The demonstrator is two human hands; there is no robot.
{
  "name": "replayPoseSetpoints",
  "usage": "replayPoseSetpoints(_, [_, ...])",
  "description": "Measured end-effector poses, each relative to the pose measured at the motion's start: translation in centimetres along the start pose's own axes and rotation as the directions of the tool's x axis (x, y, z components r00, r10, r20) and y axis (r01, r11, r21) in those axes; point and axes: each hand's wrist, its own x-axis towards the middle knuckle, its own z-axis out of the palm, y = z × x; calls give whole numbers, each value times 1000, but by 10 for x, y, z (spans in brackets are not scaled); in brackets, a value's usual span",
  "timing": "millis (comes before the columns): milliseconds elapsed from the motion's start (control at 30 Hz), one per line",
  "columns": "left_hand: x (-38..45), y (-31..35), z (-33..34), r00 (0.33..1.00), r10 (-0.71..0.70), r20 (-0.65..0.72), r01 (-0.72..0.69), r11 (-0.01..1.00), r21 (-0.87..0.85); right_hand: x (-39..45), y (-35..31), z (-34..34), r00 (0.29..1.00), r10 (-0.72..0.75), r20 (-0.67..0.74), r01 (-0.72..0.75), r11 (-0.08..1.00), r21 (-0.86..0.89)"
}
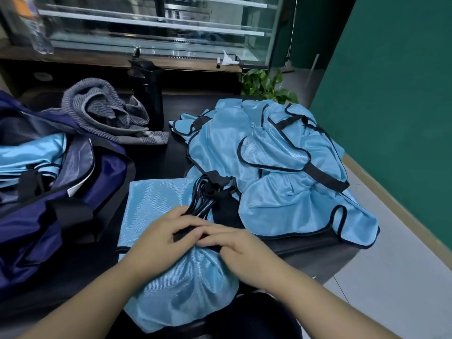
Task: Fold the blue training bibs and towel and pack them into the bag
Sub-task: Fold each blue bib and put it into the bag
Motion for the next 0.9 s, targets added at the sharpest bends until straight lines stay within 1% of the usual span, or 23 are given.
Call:
replayPoseSetpoints(33, [0, 0, 0, 999, -35, -17, 35, 999, -19, 0, 2, -2, 995, 64, -81, -61, 997, 46])
replayPoseSetpoints(100, [0, -2, 0, 996, -83, -45, 81, 995, -53, 3, 9, -9, 941, 197, -273, -187, 980, 63])
replayPoseSetpoints(133, [1, -3, -1, 993, -101, -55, 97, 992, -76, 4, 13, -13, 914, 237, -329, -234, 971, 49])
replayPoseSetpoints(167, [2, -3, -2, 991, -121, -59, 115, 989, -98, 6, 16, -16, 901, 263, -345, -265, 963, 43])
replayPoseSetpoints(233, [2, -5, -3, 986, -153, -69, 144, 982, -124, 10, 19, -19, 910, 280, -305, -279, 959, 48])
replayPoseSetpoints(333, [3, -6, -3, 985, -153, -76, 141, 980, -144, 14, 15, -15, 948, 249, -198, -251, 968, 14])
replayPoseSetpoints(500, [0, 0, -7, 980, -197, -25, 180, 934, -309, 18, 9, -8, 990, 104, -98, -113, 990, -89])
replayPoseSetpoints(600, [-1, 0, -9, 982, -190, -4, 179, 928, -327, 16, 10, -8, 996, 36, -84, -49, 987, -153])
replayPoseSetpoints(667, [0, 1, -9, 983, -184, 0, 172, 920, -353, 14, 12, -8, 993, -9, -116, -18, 973, -228])
replayPoseSetpoints(767, [1, 1, -9, 984, -176, -5, 156, 887, -435, 9, 9, -10, 984, 0, -181, -44, 971, -236])
replayPoseSetpoints(833, [2, 0, -9, 984, -175, -3, 155, 875, -459, 8, 7, -12, 989, -5, -151, -32, 969, -243])
replayPoseSetpoints(900, [2, -2, -8, 987, -158, 2, 144, 899, -413, 10, 6, -12, 993, -27, -113, -2, 968, -251])
